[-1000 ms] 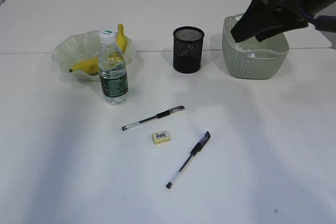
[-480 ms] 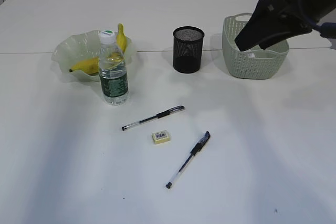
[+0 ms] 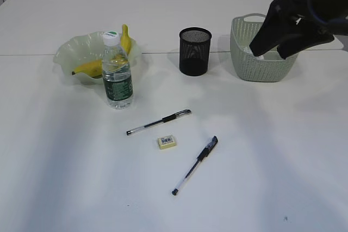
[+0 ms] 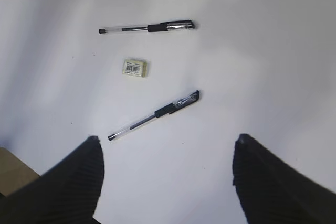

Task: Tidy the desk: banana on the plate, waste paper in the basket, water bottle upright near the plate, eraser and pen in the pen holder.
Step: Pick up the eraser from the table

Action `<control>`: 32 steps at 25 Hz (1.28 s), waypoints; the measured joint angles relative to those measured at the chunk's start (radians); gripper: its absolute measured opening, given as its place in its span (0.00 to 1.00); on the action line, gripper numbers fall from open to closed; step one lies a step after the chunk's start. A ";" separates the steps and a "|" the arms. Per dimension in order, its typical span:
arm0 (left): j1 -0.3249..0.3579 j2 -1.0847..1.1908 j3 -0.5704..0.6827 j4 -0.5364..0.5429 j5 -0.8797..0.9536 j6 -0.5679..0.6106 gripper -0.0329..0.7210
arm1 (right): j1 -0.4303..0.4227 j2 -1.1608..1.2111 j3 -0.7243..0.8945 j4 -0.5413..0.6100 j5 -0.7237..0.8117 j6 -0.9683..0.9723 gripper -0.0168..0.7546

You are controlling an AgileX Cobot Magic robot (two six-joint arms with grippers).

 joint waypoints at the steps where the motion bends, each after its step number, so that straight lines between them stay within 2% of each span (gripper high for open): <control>1: 0.000 0.000 0.004 0.000 0.000 0.000 0.44 | 0.000 0.002 0.000 -0.011 0.000 0.008 0.76; 5: 0.000 0.000 0.006 0.000 0.000 0.000 0.44 | 0.000 0.002 0.000 -0.018 0.002 0.032 0.76; 7: 0.000 0.000 0.006 0.000 0.000 0.000 0.44 | 0.000 0.002 0.000 -0.012 0.002 0.035 0.72; 12: 0.000 0.000 0.006 0.000 0.000 0.002 0.44 | 0.000 0.002 0.000 0.012 0.002 0.039 0.51; 16: 0.000 0.000 0.008 0.000 0.000 0.002 0.42 | 0.002 0.022 0.000 0.137 0.002 0.039 0.39; 18: 0.000 0.000 0.019 0.000 -0.002 0.002 0.41 | 0.019 0.041 0.000 0.180 0.002 0.039 0.38; 26: 0.000 0.000 0.089 0.000 -0.008 0.002 0.41 | 0.151 0.172 0.000 0.206 0.000 0.039 0.37; 32: 0.000 0.000 0.102 0.000 -0.023 0.002 0.40 | 0.183 0.266 0.000 0.267 -0.003 0.041 0.37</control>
